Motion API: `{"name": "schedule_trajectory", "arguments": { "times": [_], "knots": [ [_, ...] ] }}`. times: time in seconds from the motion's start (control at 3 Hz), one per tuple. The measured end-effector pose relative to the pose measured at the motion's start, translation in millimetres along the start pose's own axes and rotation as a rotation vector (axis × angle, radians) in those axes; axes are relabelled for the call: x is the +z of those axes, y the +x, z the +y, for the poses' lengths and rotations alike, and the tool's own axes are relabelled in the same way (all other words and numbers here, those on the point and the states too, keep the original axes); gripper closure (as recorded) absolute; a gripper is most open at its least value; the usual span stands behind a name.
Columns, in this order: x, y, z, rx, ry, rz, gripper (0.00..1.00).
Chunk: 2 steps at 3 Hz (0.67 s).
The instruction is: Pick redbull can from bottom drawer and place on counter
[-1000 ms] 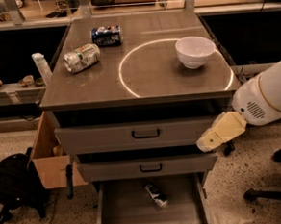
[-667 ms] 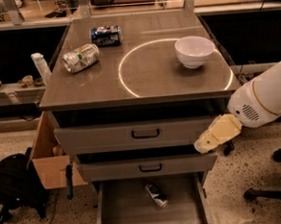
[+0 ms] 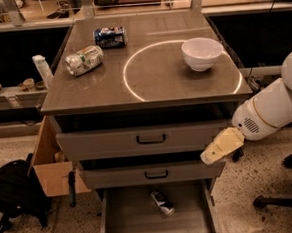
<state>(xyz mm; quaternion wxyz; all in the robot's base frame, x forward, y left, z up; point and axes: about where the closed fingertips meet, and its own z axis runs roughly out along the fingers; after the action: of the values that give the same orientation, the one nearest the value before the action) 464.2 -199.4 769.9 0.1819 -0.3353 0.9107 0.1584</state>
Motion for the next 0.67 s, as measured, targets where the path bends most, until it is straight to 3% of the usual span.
{"name": "schedule_trajectory", "arguments": {
  "times": [0.33, 0.67],
  "knots": [
    [18.7, 10.4, -9.3, 0.037, -0.022, 0.034, 0.0],
    [18.8, 10.4, -9.2, 0.037, -0.023, 0.034, 0.0]
  ]
}}
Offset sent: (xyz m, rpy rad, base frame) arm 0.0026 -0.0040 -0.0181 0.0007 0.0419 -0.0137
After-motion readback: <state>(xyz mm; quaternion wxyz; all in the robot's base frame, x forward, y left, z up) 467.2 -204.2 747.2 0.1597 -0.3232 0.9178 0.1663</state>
